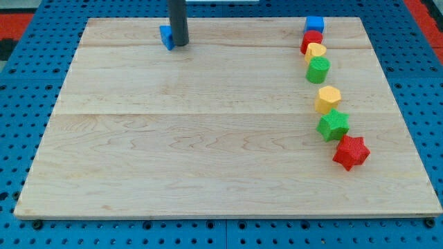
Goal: Place your arm to the top center of the board
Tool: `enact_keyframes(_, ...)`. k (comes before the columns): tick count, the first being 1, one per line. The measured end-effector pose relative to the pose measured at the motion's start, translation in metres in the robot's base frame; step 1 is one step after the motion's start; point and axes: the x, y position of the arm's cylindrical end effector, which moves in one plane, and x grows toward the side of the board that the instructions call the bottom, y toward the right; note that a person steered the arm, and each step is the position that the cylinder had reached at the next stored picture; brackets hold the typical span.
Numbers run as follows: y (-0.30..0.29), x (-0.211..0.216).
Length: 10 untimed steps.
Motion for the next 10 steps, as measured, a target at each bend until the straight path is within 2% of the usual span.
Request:
enact_keyframes(2,-0.008,-0.04)
enact_keyframes(4,-0.051,-0.038)
enact_keyframes(5,-0.039,-0.028)
enact_keyframes(6,0.005,-0.048)
enact_keyframes(7,0.047,-0.05)
enact_keyframes(10,0.051,-0.053)
